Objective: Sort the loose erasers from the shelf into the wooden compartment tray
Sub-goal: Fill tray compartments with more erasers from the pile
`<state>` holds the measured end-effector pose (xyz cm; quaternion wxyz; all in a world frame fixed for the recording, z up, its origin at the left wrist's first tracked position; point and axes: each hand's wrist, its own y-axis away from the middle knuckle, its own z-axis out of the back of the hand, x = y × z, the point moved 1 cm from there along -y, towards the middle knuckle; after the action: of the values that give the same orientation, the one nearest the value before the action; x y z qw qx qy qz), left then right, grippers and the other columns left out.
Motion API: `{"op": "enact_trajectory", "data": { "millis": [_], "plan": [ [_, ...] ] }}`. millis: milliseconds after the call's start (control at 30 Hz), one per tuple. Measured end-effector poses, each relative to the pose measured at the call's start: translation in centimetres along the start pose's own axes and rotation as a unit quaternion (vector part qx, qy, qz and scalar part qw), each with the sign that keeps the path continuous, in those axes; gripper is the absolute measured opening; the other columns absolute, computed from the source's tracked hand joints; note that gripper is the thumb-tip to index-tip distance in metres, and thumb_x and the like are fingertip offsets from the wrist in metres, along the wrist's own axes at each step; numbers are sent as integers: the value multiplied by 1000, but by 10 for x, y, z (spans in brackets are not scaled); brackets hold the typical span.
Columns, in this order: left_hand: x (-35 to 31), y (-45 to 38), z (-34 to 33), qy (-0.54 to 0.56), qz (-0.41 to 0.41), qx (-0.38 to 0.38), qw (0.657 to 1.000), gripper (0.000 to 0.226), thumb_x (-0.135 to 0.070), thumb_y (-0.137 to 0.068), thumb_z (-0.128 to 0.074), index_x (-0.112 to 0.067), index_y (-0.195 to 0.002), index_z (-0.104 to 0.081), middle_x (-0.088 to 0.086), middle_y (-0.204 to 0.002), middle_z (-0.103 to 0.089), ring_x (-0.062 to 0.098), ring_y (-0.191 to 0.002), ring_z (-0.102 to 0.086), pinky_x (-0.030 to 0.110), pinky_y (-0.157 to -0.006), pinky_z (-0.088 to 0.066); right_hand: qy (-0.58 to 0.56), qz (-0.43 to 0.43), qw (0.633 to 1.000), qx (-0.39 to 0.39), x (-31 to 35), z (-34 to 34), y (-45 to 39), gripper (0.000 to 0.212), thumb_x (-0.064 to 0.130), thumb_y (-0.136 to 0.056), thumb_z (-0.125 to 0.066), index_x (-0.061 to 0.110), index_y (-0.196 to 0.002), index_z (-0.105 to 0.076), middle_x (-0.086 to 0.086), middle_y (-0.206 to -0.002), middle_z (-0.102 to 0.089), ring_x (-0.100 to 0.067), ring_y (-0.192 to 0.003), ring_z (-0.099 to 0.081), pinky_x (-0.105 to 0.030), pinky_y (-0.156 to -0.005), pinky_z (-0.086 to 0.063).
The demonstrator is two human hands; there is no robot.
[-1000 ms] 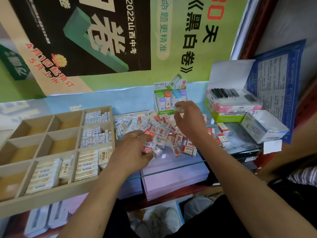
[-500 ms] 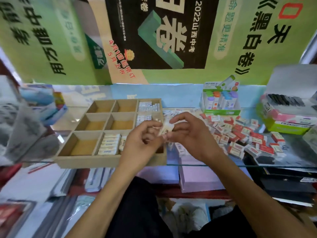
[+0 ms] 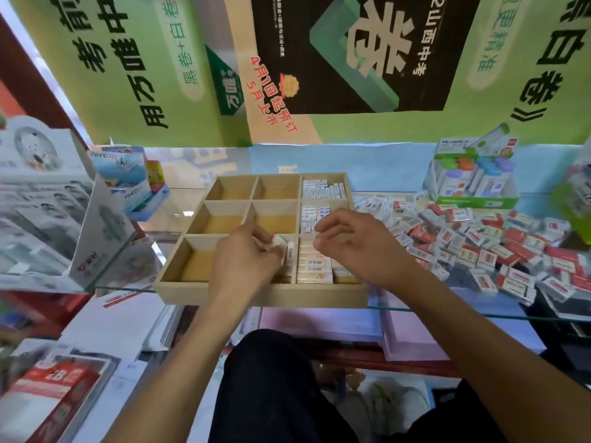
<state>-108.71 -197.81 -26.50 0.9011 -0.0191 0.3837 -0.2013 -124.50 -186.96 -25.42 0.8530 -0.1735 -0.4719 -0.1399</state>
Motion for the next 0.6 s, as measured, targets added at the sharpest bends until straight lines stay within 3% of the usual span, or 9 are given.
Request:
{"op": "enact_trajectory", "data": {
  "millis": [167, 300, 400, 600],
  "plan": [
    [-1, -3, -4, -36, -33, -17, 999, 13, -32, -77, -74, -24, -71, -66, -6, -81, -71, 19, -85, -65, 30, -74, -51, 14, -13, 1000, 17, -4, 0, 1, 10, 30, -84, -71, 26, -92, -68, 14, -89, -69, 2, -83, -65, -24, -80, -52],
    [10, -6, -3, -85, -70, -21, 994, 14, -37, -81, -71, -24, -84, -77, -4, -92, -74, 19, -88, -65, 31, -72, -52, 20, -21, 999, 20, -7, 3, 5, 10, 30, -84, -71, 26, -93, -68, 15, -90, -69, 3, -83, -64, -20, -78, -52],
    [17, -8, 0, -106, -83, -2, 991, 18, -45, -83, -69, -29, -80, -78, -5, -86, -73, 16, -83, -63, 27, -65, -49, 19, -16, 1000, 14, -9, 3, 7, 11, 28, -84, -71, 25, -93, -69, 13, -90, -69, 1, -84, -65, -24, -82, -54],
    [13, -12, 6, -56, -9, 10, 998, 14, -38, -83, -72, -26, -79, -77, -8, -77, -71, 12, -74, -62, 26, -64, -47, 24, -6, 999, 24, -9, 2, 10, 11, 29, -84, -71, 26, -94, -68, 12, -90, -69, -2, -83, -65, -30, -82, -55]
  ]
}}
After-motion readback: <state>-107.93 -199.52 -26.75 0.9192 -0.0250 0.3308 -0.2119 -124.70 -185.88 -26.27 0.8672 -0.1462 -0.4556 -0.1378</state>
